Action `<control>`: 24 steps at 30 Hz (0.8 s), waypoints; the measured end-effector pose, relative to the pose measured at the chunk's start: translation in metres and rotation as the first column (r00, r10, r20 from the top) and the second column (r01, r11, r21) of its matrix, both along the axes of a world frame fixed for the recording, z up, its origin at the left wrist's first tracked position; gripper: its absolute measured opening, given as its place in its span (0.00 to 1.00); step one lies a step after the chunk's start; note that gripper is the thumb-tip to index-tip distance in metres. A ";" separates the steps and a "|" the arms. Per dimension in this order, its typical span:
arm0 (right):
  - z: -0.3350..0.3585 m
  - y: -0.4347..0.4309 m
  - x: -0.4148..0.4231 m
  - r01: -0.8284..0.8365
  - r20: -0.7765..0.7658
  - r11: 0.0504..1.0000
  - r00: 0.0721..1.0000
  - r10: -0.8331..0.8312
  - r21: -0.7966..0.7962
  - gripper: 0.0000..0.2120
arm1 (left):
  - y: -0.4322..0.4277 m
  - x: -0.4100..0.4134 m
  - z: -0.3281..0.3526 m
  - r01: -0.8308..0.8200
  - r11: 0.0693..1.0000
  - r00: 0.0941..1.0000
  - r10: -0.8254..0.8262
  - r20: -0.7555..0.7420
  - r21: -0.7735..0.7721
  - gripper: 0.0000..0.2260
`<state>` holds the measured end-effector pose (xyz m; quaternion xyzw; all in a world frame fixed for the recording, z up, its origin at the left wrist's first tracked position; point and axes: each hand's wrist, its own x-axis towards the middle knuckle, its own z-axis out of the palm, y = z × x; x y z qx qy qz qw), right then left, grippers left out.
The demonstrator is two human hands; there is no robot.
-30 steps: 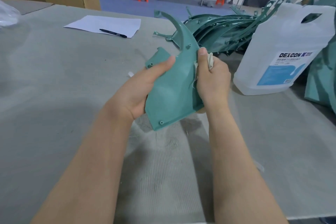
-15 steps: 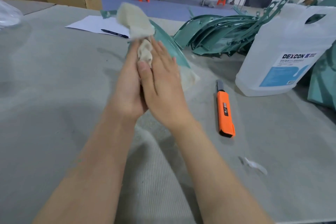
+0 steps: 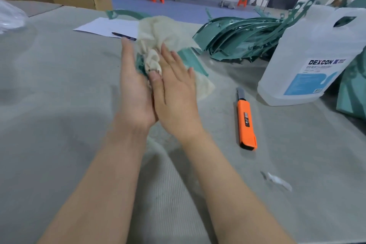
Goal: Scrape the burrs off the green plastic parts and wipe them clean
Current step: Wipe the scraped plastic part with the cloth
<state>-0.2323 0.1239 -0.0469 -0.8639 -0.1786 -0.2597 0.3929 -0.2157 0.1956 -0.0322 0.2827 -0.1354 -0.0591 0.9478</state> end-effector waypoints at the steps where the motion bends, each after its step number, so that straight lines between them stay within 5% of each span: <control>1: 0.001 -0.007 0.007 0.081 -0.028 0.997 0.996 -0.081 0.014 0.21 | -0.004 -0.001 -0.001 0.026 0.999 1.000 -0.026 -0.012 0.036 0.30; 7: -0.002 -0.046 0.022 0.329 -0.115 0.907 0.944 -0.309 0.263 0.14 | -0.014 0.001 -0.005 0.052 0.967 0.994 -0.025 -0.109 0.251 0.26; 10: 0.010 -0.047 0.016 0.236 -0.002 0.830 0.962 -0.273 0.505 0.13 | -0.015 0.000 -0.003 0.041 0.959 0.997 -0.020 -0.079 0.281 0.24; 12: 0.013 -0.035 0.006 0.063 0.083 0.906 0.991 -0.108 0.419 0.15 | -0.014 -0.002 -0.002 0.068 0.979 0.996 -0.054 -0.077 0.192 0.24; 15: 0.004 -0.012 -0.003 -0.099 0.076 0.992 0.993 0.093 0.079 0.19 | -0.009 -0.001 -0.001 0.049 0.999 0.996 -0.048 -0.076 0.007 0.26; 21: 0.006 -0.017 0.011 0.136 -0.009 0.991 0.991 -0.136 -0.011 0.20 | -0.009 -0.008 0.001 0.137 0.989 0.991 -0.136 -0.022 0.060 0.34; 24: 0.004 -0.012 0.006 0.167 0.122 0.985 0.978 -0.171 0.048 0.18 | -0.010 -0.005 0.001 0.097 0.991 0.995 -0.097 -0.010 0.097 0.34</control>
